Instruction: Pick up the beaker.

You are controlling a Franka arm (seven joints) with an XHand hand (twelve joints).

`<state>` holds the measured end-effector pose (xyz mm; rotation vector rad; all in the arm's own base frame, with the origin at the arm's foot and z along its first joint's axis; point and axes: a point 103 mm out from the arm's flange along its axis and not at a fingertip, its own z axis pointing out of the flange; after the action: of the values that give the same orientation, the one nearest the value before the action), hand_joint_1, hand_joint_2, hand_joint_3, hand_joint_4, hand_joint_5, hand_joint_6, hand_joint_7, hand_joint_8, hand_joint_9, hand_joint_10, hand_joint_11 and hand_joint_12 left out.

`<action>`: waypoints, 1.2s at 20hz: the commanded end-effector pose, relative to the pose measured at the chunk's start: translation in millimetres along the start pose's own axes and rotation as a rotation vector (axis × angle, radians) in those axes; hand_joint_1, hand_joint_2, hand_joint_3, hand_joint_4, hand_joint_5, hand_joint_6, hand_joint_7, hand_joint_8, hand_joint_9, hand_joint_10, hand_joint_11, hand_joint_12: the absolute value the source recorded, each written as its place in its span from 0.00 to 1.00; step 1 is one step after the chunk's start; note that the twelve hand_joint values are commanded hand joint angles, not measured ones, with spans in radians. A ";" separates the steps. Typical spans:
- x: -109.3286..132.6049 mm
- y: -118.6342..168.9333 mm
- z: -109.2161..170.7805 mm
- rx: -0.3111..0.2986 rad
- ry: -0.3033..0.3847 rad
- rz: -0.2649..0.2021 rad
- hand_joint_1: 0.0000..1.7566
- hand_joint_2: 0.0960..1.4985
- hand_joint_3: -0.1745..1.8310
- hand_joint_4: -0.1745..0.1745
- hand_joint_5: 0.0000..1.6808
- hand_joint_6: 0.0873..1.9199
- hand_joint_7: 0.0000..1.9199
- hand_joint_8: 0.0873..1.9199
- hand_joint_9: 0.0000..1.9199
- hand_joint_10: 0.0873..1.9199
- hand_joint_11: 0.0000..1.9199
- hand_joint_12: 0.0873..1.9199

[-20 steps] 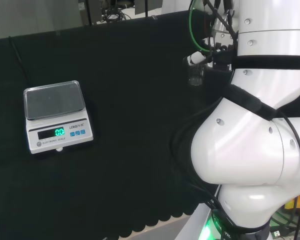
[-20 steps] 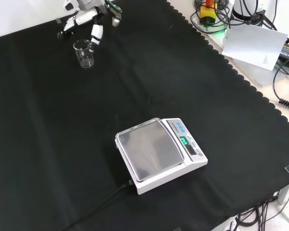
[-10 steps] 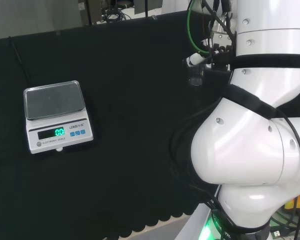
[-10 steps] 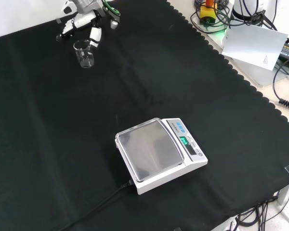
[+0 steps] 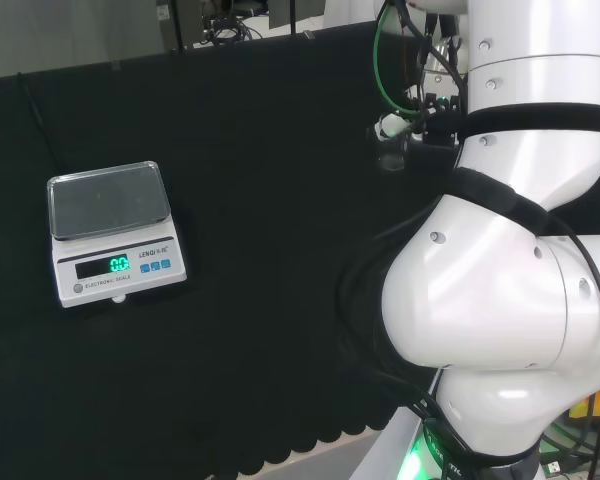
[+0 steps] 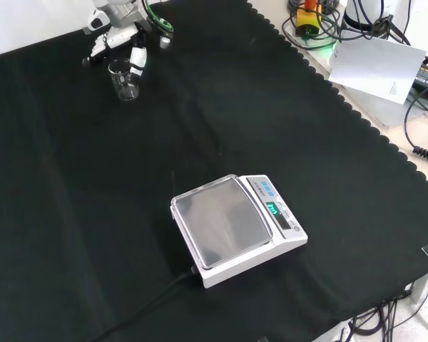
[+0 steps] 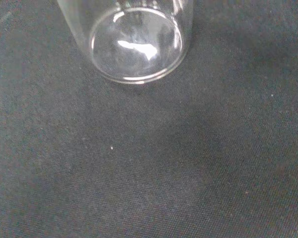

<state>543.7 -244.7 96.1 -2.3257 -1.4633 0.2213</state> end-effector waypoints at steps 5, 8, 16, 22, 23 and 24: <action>0.6 0.3 5.2 -0.030 -0.015 0.021 0.36 0.44 0.21 0.57 0.08 0.00 0.04 0.33 0.12 0.41 0.03 0.78; 5.7 2.3 8.5 -0.046 -0.023 0.032 0.43 0.44 0.29 0.65 0.17 0.00 0.10 0.35 0.23 0.37 0.14 0.74; 15.3 5.4 10.4 -0.089 -0.037 0.036 0.61 0.44 0.46 0.43 0.31 0.60 0.36 0.58 0.59 0.37 0.62 0.44; 14.8 5.6 8.1 -0.107 -0.035 0.039 0.68 0.74 0.18 0.02 0.45 0.68 0.41 0.70 0.62 0.53 0.69 0.40; 14.9 5.7 7.9 -0.108 -0.035 0.040 0.68 0.75 0.16 0.01 0.45 0.68 0.41 0.70 0.62 0.54 0.69 0.41; 15.0 5.5 7.1 -0.109 -0.036 0.040 0.68 0.75 0.16 0.00 0.45 0.69 0.41 0.70 0.62 0.54 0.69 0.41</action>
<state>552.3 -231.5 86.7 -2.4463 -1.4815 0.2024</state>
